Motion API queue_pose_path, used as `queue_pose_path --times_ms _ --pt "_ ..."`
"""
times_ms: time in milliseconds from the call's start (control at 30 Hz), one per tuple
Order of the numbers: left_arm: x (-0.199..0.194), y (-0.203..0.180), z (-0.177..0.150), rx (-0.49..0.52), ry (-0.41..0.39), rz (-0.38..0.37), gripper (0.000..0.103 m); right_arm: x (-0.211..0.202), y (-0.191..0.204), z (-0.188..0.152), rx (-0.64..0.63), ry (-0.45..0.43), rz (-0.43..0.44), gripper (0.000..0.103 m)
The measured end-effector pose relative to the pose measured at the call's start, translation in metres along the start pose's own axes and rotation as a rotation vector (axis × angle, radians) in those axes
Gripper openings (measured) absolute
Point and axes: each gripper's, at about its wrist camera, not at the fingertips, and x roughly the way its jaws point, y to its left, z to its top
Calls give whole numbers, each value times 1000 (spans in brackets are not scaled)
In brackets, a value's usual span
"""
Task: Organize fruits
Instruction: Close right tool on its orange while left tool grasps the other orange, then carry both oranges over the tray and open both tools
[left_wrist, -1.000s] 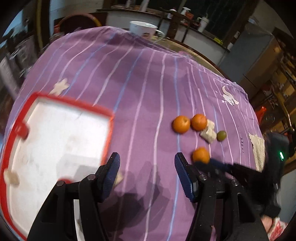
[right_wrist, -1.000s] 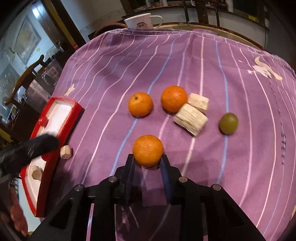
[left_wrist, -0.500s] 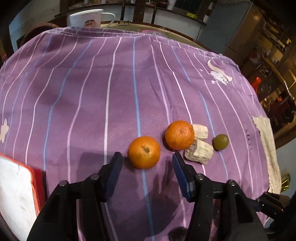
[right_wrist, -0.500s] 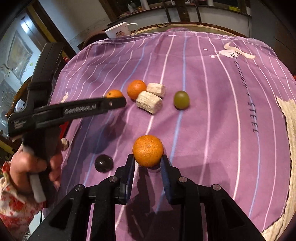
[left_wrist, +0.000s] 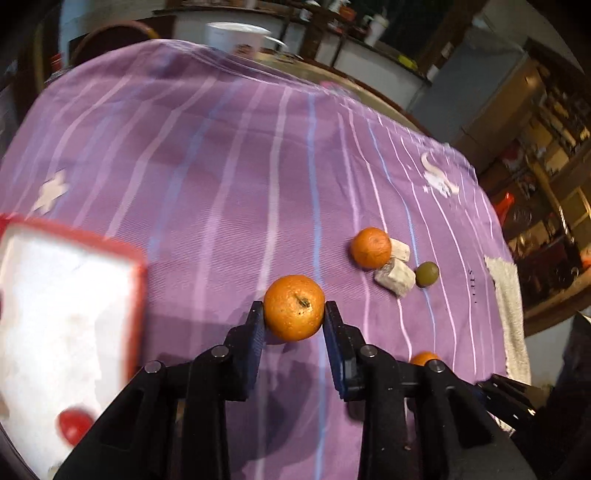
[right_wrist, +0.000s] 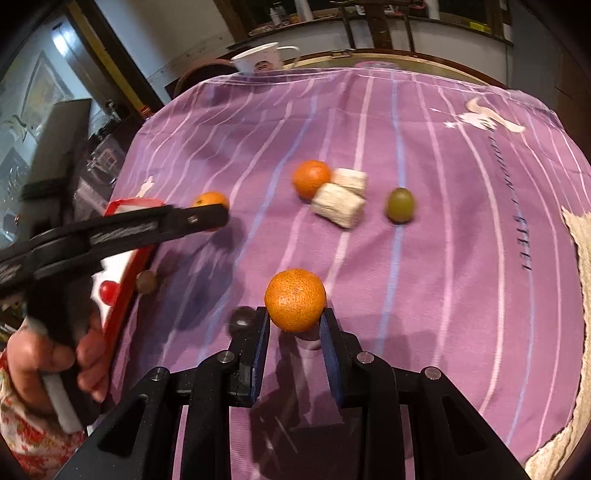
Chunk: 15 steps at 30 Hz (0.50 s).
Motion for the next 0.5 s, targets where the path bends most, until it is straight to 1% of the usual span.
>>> queue_pose_path --times_ms 133,267,367,500 --pt "-36 37 -9 -54 -43 38 31 6 33 3 -46 4 32 30" --pt "-70 83 -17 -85 -85 141 31 13 71 5 -100 10 69 30" --pt "-82 119 -19 -127 -84 188 31 22 102 9 -145 17 92 30" --pt "-88 151 -19 -146 -81 225 31 32 142 21 -202 13 124 30"
